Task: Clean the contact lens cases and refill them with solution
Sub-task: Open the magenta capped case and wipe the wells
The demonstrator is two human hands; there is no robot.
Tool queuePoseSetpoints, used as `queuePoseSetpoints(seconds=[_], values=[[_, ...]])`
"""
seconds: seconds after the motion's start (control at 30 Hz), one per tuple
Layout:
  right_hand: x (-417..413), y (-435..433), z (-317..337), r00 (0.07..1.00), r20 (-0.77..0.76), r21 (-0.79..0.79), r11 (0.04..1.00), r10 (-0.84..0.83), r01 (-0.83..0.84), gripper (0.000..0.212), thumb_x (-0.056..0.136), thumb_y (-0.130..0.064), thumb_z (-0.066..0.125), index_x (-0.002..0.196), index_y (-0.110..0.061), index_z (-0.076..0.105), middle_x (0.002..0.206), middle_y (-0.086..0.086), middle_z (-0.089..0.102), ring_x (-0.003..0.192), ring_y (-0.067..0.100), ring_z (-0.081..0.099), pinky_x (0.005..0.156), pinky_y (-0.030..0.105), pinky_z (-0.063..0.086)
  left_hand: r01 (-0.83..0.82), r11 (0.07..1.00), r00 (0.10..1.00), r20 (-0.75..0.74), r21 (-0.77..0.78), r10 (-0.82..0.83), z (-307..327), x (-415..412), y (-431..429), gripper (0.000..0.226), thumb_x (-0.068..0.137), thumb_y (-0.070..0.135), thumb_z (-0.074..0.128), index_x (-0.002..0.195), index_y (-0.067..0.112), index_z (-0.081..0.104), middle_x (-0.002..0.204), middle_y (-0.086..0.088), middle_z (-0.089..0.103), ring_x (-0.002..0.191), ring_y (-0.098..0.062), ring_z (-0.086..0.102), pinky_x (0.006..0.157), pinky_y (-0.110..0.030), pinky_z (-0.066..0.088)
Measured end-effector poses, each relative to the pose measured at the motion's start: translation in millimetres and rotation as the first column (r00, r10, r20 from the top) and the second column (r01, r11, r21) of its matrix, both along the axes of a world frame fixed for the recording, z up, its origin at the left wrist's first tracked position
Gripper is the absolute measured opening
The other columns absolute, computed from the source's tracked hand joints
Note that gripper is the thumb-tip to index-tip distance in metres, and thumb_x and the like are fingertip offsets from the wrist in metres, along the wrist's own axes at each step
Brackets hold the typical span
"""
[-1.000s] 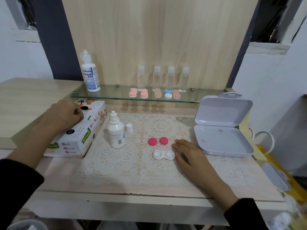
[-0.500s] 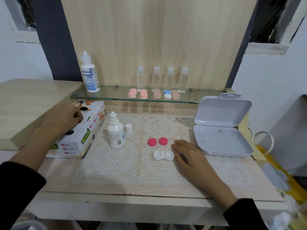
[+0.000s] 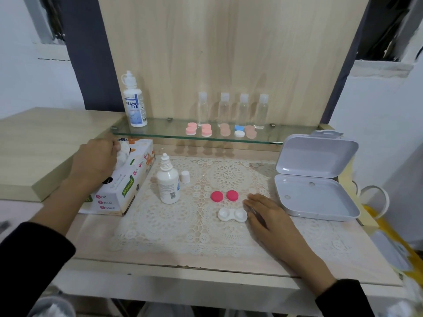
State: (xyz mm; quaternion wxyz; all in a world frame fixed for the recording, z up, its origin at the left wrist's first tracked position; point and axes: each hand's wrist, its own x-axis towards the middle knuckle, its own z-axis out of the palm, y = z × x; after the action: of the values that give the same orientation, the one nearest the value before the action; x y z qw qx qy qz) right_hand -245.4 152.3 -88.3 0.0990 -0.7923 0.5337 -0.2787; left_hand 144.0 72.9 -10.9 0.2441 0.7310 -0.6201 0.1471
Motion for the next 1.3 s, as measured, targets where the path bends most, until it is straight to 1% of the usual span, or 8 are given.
queuePoseSetpoints(seconds=[0.2, 0.4, 0.53, 0.63, 0.7, 0.8, 1.03, 1.3], values=[[0.4, -0.2, -0.5, 1.000, 0.006, -0.004, 1.000, -0.006, 0.006, 0.034, 0.097, -0.019, 0.053, 0.129, -0.014, 0.061, 0.141, 0.001, 0.052, 0.134, 0.016, 0.043, 0.114, 0.032, 0.031, -0.046, 0.989, 0.997, -0.072, -0.139, 0.036, 2.6, -10.0, 10.7, 0.020, 0.101, 0.022, 0.034, 0.107, 0.003, 0.037, 0.075, -0.025, 0.056, 0.062, -0.039, 0.050, 0.057, -0.044, 0.036], [0.5, -2.3, -1.8, 1.000, -0.019, -0.002, 1.000, -0.017, 0.017, 0.034, 0.098, -0.021, 0.053, 0.130, -0.014, 0.060, 0.141, 0.001, 0.053, 0.133, 0.018, 0.045, 0.113, 0.030, 0.030, -0.080, 0.981, 0.972, -0.231, -0.179, 0.037, 8.5, -13.0, 14.0, 0.019, 0.102, 0.025, 0.032, 0.111, 0.009, 0.036, 0.079, -0.016, 0.052, 0.067, -0.036, 0.050, 0.060, -0.044, 0.040], [0.0, -2.5, -1.6, 0.999, -0.041, 0.009, 1.000, -0.020, 0.021, 0.035, 0.098, -0.022, 0.053, 0.131, -0.015, 0.059, 0.142, 0.001, 0.051, 0.135, 0.017, 0.043, 0.111, 0.026, 0.025, 0.055, 0.981, 0.899, -0.419, -0.187, -0.131, 5.3, -5.5, 11.8, 0.018, 0.102, 0.036, 0.030, 0.105, 0.019, 0.037, 0.084, -0.013, 0.060, 0.065, -0.024, 0.055, 0.053, -0.033, 0.036], [0.4, -3.7, -2.3, 0.999, -0.028, 0.012, 1.000, -0.016, 0.016, 0.034, 0.097, -0.020, 0.054, 0.130, -0.014, 0.060, 0.141, 0.002, 0.052, 0.134, 0.019, 0.044, 0.112, 0.029, 0.028, 0.131, 0.983, 0.798, -0.576, -0.125, -0.179, 7.8, -3.4, 12.9, 0.034, 0.089, 0.054, 0.052, 0.107, 0.025, 0.045, 0.085, -0.005, 0.064, 0.073, -0.023, 0.061, 0.060, -0.033, 0.046], [0.1, -4.0, -3.1, 1.000, -0.020, 0.009, 1.000, -0.011, 0.011, 0.034, 0.096, -0.018, 0.056, 0.129, -0.013, 0.061, 0.140, 0.003, 0.053, 0.133, 0.020, 0.046, 0.112, 0.033, 0.032, 0.144, 0.988, 0.830, -0.536, -0.062, -0.154, 9.4, -1.6, 14.2, 0.041, 0.081, 0.041, 0.071, 0.114, 0.023, 0.054, 0.092, 0.000, 0.065, 0.081, -0.020, 0.061, 0.070, -0.031, 0.047], [-0.8, -3.4, -3.2, 1.000, -0.017, 0.008, 1.000, -0.015, 0.015, 0.034, 0.095, -0.018, 0.057, 0.129, -0.012, 0.061, 0.140, 0.004, 0.053, 0.133, 0.021, 0.046, 0.113, 0.038, 0.035, 0.125, 0.987, 0.924, -0.350, -0.102, -0.153, 9.6, 1.8, 16.4, 0.024, 0.087, 0.020, 0.065, 0.110, 0.016, 0.068, 0.099, -0.007, 0.070, 0.086, -0.019, 0.058, 0.075, -0.028, 0.041], [-0.7, -4.1, -3.7, 1.000, -0.023, 0.004, 1.000, -0.016, 0.016, 0.034, 0.096, -0.018, 0.057, 0.129, -0.013, 0.061, 0.140, 0.004, 0.054, 0.133, 0.022, 0.046, 0.112, 0.035, 0.032, 0.081, 0.932, 0.907, -0.361, -0.353, -0.216, 19.3, 5.9, 20.3, 0.024, 0.099, 0.030, 0.047, 0.110, 0.012, 0.060, 0.097, -0.010, 0.067, 0.086, -0.030, 0.059, 0.071, -0.035, 0.044], [-0.2, -4.3, -4.1, 0.999, -0.038, 0.002, 1.000, -0.021, 0.021, 0.035, 0.095, -0.018, 0.057, 0.129, -0.012, 0.061, 0.140, 0.004, 0.054, 0.132, 0.021, 0.047, 0.111, 0.031, 0.030, 0.059, 0.880, 0.673, -0.632, -0.472, -0.384, 41.7, -16.1, 25.5, 0.015, 0.096, 0.029, 0.048, 0.099, 0.016, 0.053, 0.090, 0.007, 0.056, 0.085, -0.012, 0.050, 0.066, -0.016, 0.041]])
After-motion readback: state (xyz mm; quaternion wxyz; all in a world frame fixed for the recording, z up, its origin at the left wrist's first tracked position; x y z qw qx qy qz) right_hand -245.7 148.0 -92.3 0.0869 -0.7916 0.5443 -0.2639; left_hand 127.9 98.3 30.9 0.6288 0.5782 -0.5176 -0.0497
